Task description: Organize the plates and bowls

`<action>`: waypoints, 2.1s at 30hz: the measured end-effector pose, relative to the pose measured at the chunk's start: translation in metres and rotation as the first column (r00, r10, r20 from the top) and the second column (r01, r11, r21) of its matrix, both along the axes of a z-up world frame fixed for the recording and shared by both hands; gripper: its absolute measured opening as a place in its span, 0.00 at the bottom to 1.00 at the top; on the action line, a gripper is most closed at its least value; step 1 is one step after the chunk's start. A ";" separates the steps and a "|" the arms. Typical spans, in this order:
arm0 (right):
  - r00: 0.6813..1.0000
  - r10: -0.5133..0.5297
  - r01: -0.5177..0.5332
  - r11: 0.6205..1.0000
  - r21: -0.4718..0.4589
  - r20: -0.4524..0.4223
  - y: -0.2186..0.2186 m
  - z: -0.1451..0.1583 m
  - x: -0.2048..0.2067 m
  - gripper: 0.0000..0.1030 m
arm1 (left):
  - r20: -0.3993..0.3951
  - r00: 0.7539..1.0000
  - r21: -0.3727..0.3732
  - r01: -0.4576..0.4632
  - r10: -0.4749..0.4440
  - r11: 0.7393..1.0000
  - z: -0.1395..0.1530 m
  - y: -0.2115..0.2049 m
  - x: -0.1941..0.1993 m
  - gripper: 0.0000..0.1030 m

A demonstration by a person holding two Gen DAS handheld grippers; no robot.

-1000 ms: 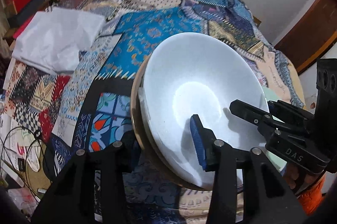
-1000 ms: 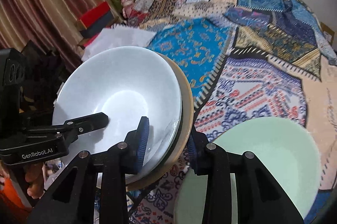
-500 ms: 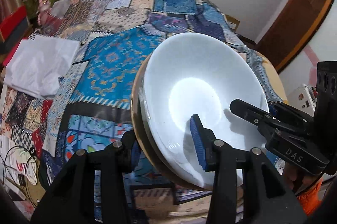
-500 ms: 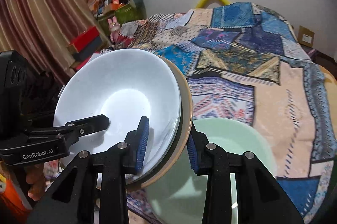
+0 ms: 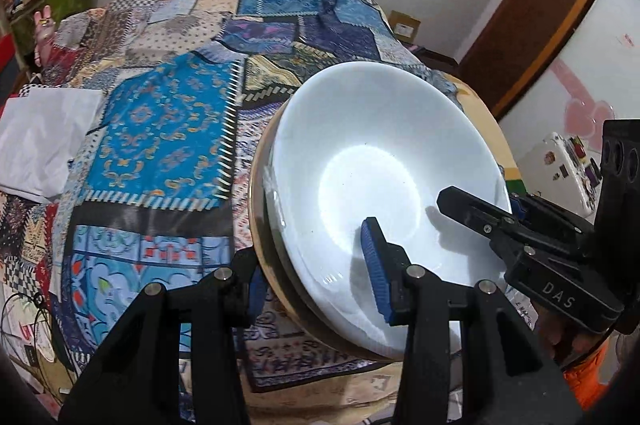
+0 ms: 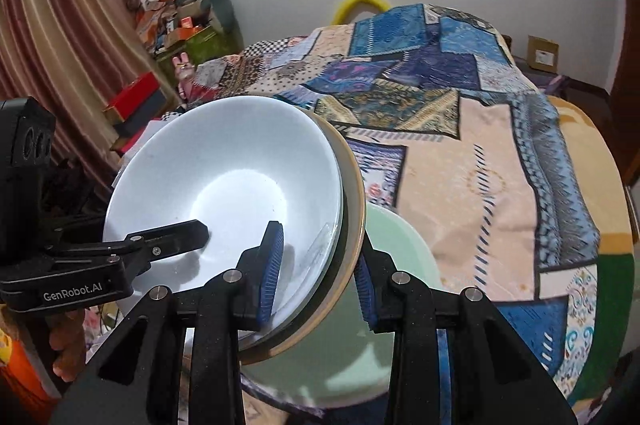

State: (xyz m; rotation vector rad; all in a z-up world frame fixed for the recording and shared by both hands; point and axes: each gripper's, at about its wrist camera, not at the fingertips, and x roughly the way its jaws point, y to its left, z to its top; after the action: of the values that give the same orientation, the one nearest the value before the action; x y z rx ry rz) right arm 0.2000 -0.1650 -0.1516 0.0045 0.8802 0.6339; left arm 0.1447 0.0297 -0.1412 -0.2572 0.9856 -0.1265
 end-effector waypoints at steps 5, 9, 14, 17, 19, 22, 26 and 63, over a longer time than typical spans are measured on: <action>1.000 -0.019 0.019 1.000 0.003 -0.022 -0.014 -0.010 0.000 0.30 | -0.026 0.999 0.009 0.023 -0.023 1.000 -0.011 -0.014 0.007 0.42; 0.998 -0.030 0.031 1.000 0.005 -0.051 -0.023 -0.021 0.002 0.30 | -0.054 0.998 0.014 0.038 -0.038 0.999 -0.022 -0.023 0.012 0.42; 0.995 -0.041 0.042 0.999 0.003 -0.090 -0.029 -0.037 0.007 0.30 | -0.093 0.995 0.015 0.049 -0.048 0.999 -0.039 -0.029 0.020 0.42; 0.993 -0.045 0.046 0.999 0.001 -0.111 -0.030 -0.044 0.009 0.30 | -0.112 0.992 0.010 0.052 -0.051 0.999 -0.047 -0.030 0.024 0.42; 0.992 -0.047 0.047 0.999 0.000 -0.121 -0.031 -0.048 0.010 0.30 | -0.122 0.991 0.008 0.053 -0.052 0.999 -0.052 -0.030 0.027 0.42; 0.990 -0.047 0.047 0.999 -0.002 -0.135 -0.031 -0.053 0.011 0.30 | -0.130 0.990 0.003 0.054 -0.053 0.999 -0.057 -0.029 0.028 0.42; 0.989 -0.046 0.047 0.999 0.003 -0.141 -0.030 -0.052 0.012 0.30 | -0.137 0.989 -0.016 0.052 -0.053 0.999 -0.060 -0.026 0.029 0.42; 0.907 -0.114 0.059 0.988 0.145 0.405 -0.057 0.126 -0.092 0.68 | 0.520 0.854 0.114 -0.096 0.023 0.989 0.141 -0.028 -0.094 0.87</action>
State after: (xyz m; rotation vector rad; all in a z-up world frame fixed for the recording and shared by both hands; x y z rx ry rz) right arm 0.1083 -0.2223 -0.0261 0.0259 0.4245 0.5795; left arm 0.0507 0.0016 0.0000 -0.1157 0.4422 -0.0650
